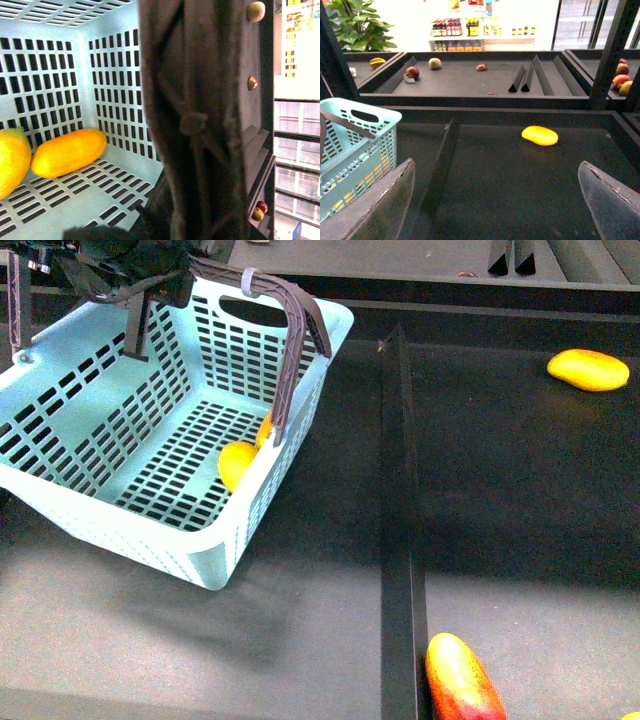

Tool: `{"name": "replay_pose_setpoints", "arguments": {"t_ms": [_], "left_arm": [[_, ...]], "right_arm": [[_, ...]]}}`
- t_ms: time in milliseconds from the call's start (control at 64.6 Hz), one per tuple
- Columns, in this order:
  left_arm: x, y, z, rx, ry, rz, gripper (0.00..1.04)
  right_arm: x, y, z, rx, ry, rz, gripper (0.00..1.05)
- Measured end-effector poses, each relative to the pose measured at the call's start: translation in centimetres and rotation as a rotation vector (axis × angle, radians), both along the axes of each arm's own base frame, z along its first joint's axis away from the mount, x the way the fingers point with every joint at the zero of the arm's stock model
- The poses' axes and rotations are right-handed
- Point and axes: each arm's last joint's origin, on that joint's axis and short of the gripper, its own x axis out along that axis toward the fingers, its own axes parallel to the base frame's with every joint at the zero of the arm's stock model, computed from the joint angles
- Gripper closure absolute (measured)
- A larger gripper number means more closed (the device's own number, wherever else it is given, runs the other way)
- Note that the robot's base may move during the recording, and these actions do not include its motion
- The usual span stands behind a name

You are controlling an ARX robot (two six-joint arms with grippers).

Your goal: Pick lemon and mango into basket

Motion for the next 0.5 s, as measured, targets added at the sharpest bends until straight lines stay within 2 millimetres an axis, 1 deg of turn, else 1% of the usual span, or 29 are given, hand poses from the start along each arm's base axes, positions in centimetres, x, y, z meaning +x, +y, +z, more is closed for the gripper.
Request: {"name": "replay_pose_setpoints", "arguments": {"t_ms": [46,201,248,325,387,418,434,449,480,495], "left_arm": [[0.0,0.0,0.1,-0.002,-0.008,0.003,1.0],[-0.4,0.2,-0.7,-0.016,-0.001,0.047,1.0],[-0.6,0.2,-0.7,-0.012,0.0,0.062,0.92],[-0.9,0.2,-0.2,-0.02,-0.011,0.086,0.78],[-1.4,0.3,0.7,-0.029,-0.023,0.114,0.64],[-2.1,0.4,1.6,-0.034,-0.033,0.145,0.52],[-2.2,0.5,1.7,-0.034,-0.034,0.153,0.5],[-2.5,0.6,2.1,-0.035,-0.034,0.168,0.45],[-3.1,0.7,2.7,-0.027,-0.033,0.19,0.38],[-3.3,0.7,2.8,-0.025,-0.032,0.198,0.36]], "right_arm": [[0.0,0.0,0.0,0.0,0.0,0.0,0.09],[0.0,0.0,0.0,0.0,0.0,0.0,0.09],[0.0,0.0,0.0,0.0,0.0,0.0,0.09],[0.0,0.0,0.0,0.0,0.0,0.0,0.09],[0.0,0.0,0.0,0.0,0.0,0.0,0.09],[0.0,0.0,0.0,0.0,0.0,0.0,0.09],[0.0,0.0,0.0,0.0,0.0,0.0,0.09],[0.0,0.0,0.0,0.0,0.0,0.0,0.09],[0.0,0.0,0.0,0.0,0.0,0.0,0.09],[0.0,0.0,0.0,0.0,0.0,0.0,0.09]]}}
